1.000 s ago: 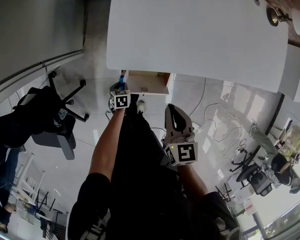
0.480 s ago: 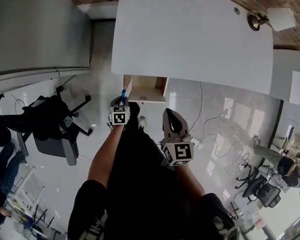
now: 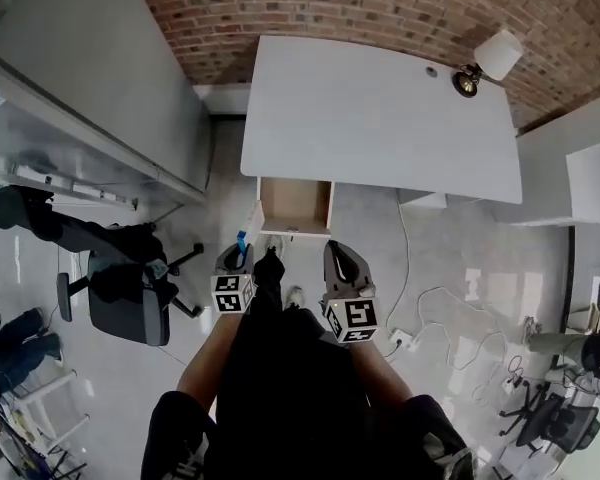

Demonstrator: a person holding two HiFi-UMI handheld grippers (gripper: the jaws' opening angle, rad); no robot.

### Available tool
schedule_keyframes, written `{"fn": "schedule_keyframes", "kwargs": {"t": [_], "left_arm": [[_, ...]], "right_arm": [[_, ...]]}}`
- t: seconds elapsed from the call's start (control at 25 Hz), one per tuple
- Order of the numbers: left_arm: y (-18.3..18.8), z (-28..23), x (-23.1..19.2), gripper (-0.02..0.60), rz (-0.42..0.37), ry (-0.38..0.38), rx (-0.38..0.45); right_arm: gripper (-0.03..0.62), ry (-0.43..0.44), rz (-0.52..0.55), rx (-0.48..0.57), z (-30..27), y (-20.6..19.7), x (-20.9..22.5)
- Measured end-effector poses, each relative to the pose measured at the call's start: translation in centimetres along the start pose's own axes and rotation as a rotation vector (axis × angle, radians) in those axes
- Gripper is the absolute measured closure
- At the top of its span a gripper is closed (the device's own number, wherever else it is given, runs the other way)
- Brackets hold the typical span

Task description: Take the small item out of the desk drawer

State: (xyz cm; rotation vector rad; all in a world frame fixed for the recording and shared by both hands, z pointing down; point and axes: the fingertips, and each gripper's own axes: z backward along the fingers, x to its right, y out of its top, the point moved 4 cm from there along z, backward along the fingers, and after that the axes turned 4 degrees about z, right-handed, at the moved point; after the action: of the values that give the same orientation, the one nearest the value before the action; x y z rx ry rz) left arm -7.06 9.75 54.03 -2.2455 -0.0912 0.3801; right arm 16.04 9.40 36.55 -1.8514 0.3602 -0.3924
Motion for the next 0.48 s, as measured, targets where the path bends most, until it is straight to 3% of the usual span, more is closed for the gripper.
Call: {"fn": "schedule_keyframes", "kwargs": {"t": [0.24, 0.48], "left_arm": [[5.2, 8.9, 1.8, 0.499, -0.043, -0.047, 0.192], [9.1, 16.2, 4.6, 0.499, -0.070, -0.111, 0.325]], "right_arm": [[0.568, 0.018, 0.007, 0.082, 2.1, 1.7, -2.9], [0.568, 0.009, 0.010, 0.105, 4.5, 3.3, -4.9]]}}
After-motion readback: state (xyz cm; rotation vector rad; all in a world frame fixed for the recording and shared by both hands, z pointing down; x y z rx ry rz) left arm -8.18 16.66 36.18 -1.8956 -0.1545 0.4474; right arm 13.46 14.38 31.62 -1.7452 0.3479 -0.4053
